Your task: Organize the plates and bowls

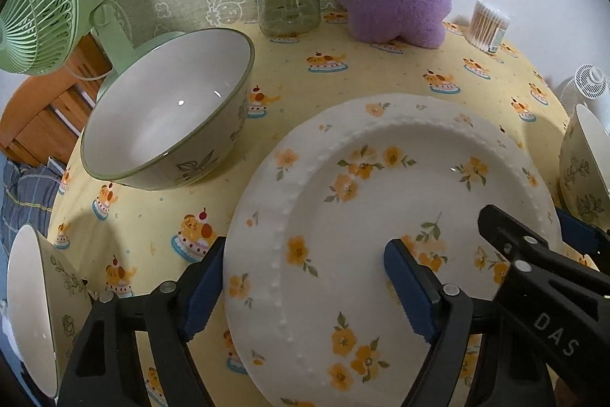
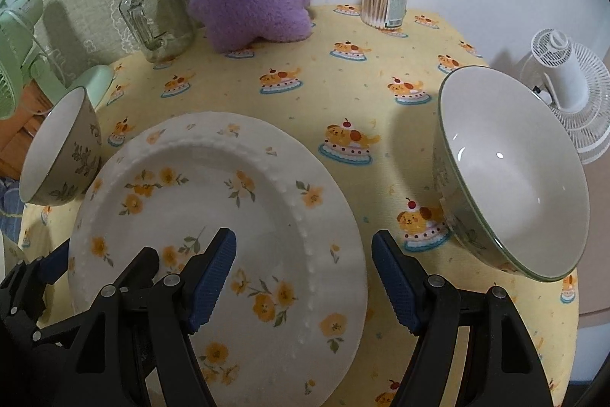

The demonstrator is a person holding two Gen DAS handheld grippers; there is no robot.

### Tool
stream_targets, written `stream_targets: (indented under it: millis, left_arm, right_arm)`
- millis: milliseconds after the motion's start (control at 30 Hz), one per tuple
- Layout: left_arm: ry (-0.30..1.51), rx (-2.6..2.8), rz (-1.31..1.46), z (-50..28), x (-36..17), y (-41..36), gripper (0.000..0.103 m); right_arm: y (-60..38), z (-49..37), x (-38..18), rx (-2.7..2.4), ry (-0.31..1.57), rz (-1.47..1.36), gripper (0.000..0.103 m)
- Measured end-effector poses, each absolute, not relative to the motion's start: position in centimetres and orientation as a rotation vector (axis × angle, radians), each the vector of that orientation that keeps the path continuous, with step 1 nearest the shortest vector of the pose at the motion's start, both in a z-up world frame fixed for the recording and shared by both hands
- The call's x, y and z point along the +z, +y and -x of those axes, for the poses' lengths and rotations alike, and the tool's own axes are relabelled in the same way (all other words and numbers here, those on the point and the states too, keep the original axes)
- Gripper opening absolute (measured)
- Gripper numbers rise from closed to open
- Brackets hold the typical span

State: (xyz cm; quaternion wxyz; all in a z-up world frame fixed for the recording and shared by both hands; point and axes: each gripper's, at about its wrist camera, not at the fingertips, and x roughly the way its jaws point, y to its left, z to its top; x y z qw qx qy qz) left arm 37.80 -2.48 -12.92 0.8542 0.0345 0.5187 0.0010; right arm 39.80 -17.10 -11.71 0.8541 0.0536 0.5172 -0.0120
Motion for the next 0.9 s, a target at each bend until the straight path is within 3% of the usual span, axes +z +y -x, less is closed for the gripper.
stream_targets:
  millis: [900]
  left_arm:
    - [1.125, 0.023, -0.077, -37.49, -12.76, -2.57, 0.081]
  right_arm:
    - [-16.58, -39.92, -11.94, -0.033, 1.132, -0.127, 0.071]
